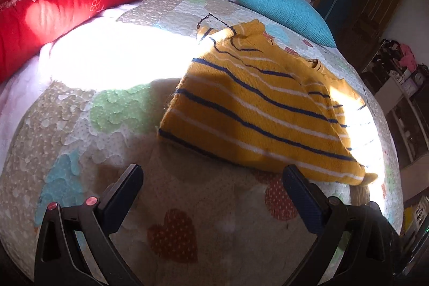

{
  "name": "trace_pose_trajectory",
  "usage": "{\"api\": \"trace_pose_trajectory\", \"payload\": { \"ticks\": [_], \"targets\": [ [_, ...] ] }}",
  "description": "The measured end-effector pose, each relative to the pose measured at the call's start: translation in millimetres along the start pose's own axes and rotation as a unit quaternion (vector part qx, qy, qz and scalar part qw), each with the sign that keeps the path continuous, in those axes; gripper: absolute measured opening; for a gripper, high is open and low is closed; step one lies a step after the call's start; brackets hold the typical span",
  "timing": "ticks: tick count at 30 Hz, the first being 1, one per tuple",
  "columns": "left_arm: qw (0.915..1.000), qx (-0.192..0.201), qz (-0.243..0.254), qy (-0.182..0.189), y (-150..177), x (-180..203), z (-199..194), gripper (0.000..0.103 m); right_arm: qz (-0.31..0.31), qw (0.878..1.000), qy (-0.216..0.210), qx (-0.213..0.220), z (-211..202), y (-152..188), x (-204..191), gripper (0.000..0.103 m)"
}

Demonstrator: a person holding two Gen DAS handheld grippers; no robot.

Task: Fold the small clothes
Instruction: 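Grasp the sweater's side edge with the left gripper while the right gripper grasps beside it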

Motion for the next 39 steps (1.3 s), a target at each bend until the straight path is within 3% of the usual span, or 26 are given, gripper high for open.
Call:
{"api": "trace_pose_trajectory", "payload": {
  "ticks": [5, 7, 9, 10, 11, 13, 16, 21, 24, 26, 30, 34, 36, 39],
  "targets": [
    [0.9962, -0.016, -0.064, 0.057, -21, -7, 42, 0.102, -0.045, 0.999, 0.014, 0.004, 5, 3, -8, 0.088],
    [0.9932, -0.012, -0.094, 0.068, -32, -12, 53, 0.094, -0.054, 0.998, 0.018, 0.005, 7, 4, -10, 0.09],
    [0.9906, -0.017, -0.117, 0.069, -44, -19, 61, 0.06, -0.054, 0.998, 0.02, 0.005, 8, 3, -10, 0.09],
    [0.9884, -0.028, -0.128, 0.078, -48, -23, 65, 0.02, -0.053, 0.998, 0.021, 0.004, 8, 3, -10, 0.09],
    [0.9834, -0.041, -0.148, 0.097, -51, -28, 69, 0.008, -0.052, 0.998, 0.022, 0.002, 8, 3, -10, 0.09],
    [0.9755, -0.038, -0.186, 0.111, -57, -43, 71, 0.008, -0.044, 0.999, 0.024, -0.012, 7, -1, -9, 0.086],
    [0.9742, -0.034, -0.186, 0.124, -52, -46, 71, 0.009, -0.002, 1.0, -0.015, -0.012, -8, -22, -12, 0.083],
    [0.9769, -0.011, -0.169, 0.131, -39, -39, 63, 0.009, -0.031, 0.998, -0.05, 0.008, 0, -102, -50, 0.083],
    [0.974, 0.0, -0.173, 0.146, -35, -43, 63, 0.009, -0.05, 0.994, -0.091, -0.012, 40, -146, -93, 0.083],
    [0.9727, 0.013, -0.171, 0.156, -31, -46, 65, 0.01, -0.074, 0.992, -0.096, -0.025, 78, -169, -125, 0.083],
    [0.97, 0.026, -0.173, 0.169, -33, -48, 65, 0.011, -0.092, 0.985, -0.106, -0.101, 170, -187, -179, 0.083],
    [0.9674, 0.034, -0.175, 0.18, -31, -49, 62, 0.011, -0.114, 0.977, -0.073, -0.162, 238, -176, -213, 0.083],
    [0.9661, 0.036, -0.177, 0.185, -31, -48, 62, 0.011, -0.149, 0.972, -0.033, -0.181, 257, -166, -223, 0.084],
    [0.9653, 0.037, -0.177, 0.188, -32, -48, 62, 0.011, -0.239, 0.95, 0.035, -0.195, 272, -147, -231, 0.083]
  ]
}}
Point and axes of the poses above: each gripper's, at about its wrist camera, not at the fingertips, and z roughly the way its jaws point, x to its right, y to its underside, the point moved 7 cm from there along z, roughly the way its jaws point, and after that the axes turned 7 degrees about x, right-handed, at the moved point
